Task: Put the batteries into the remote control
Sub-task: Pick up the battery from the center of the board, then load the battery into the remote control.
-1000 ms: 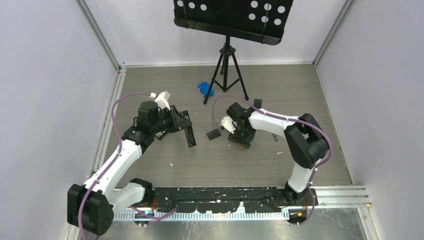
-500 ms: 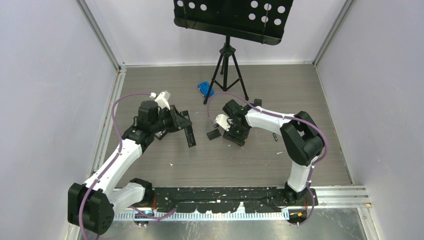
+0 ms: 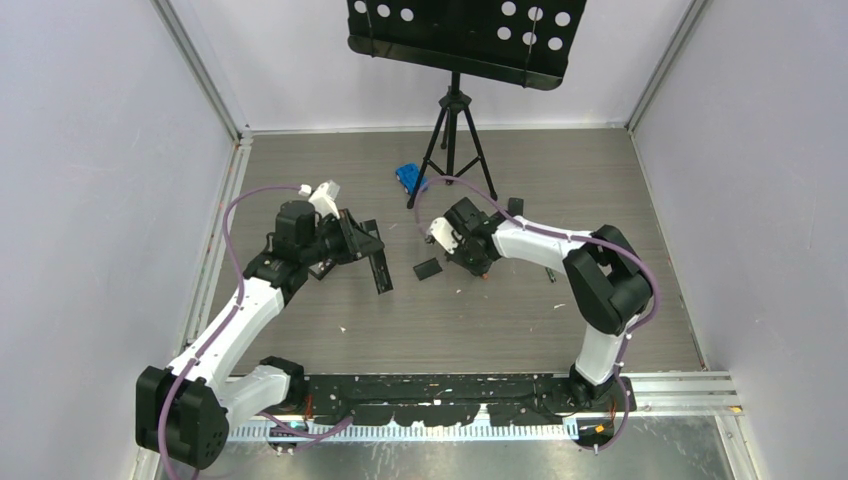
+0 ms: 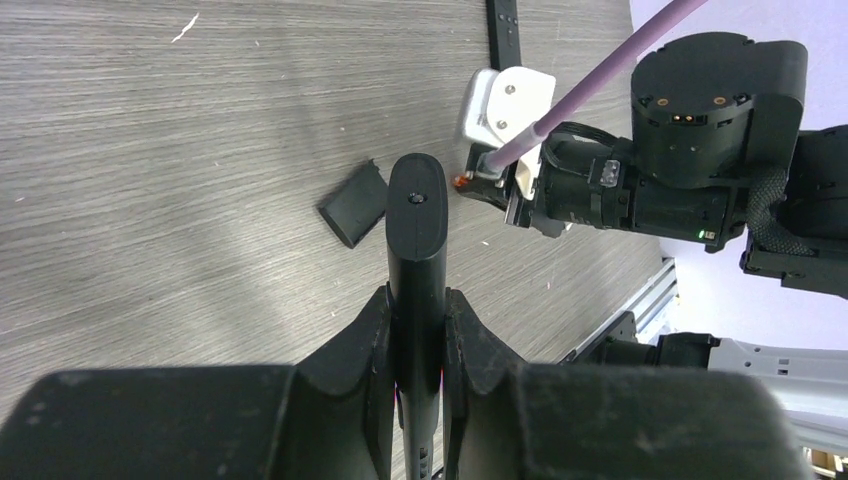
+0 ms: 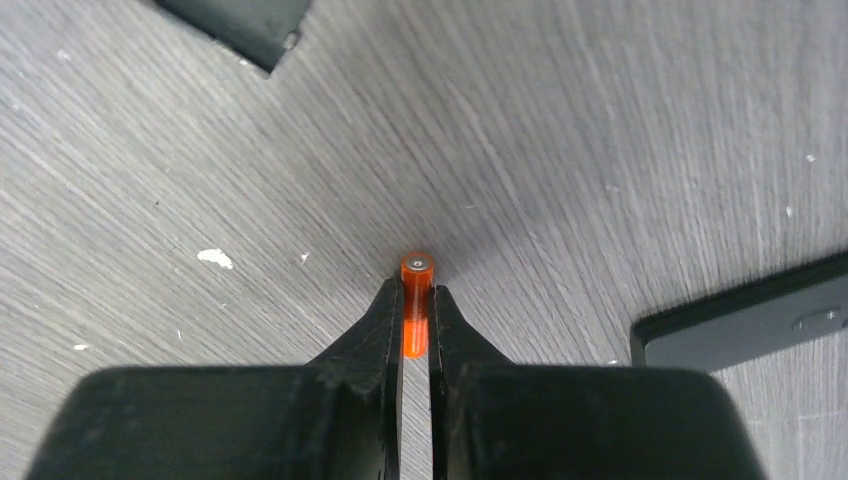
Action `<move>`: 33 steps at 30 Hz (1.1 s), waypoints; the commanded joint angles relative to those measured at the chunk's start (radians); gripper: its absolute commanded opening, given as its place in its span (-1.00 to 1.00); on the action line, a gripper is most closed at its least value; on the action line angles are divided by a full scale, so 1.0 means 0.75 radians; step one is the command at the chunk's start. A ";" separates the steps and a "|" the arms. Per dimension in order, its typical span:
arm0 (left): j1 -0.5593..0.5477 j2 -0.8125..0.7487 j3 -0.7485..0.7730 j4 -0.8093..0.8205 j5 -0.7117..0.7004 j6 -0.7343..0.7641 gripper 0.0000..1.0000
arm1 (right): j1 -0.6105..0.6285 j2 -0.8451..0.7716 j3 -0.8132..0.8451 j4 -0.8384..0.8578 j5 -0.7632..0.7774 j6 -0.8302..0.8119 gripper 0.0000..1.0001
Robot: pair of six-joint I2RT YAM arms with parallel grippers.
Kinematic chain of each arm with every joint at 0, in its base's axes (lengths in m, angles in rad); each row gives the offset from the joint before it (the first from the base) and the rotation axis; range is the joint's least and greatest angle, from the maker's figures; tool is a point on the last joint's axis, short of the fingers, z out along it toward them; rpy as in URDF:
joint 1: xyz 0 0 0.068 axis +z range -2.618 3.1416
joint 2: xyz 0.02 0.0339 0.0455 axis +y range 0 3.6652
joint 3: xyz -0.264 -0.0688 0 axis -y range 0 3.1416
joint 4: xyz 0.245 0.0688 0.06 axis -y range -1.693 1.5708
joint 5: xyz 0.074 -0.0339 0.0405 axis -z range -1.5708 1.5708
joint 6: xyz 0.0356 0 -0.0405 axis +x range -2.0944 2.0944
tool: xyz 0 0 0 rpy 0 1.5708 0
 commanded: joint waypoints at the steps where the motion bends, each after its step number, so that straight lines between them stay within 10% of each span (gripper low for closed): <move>1: 0.007 -0.032 0.039 0.114 0.045 -0.044 -1.00 | 0.003 -0.167 -0.017 0.186 0.090 0.218 -0.99; 18: 0.005 -0.015 -0.039 0.817 0.296 -0.414 -1.00 | 0.146 -0.866 -0.154 0.834 -0.161 1.446 -0.99; 33: 0.007 0.022 -0.032 1.027 0.382 -0.757 -1.00 | 0.468 -0.794 -0.087 0.817 0.234 1.243 -0.99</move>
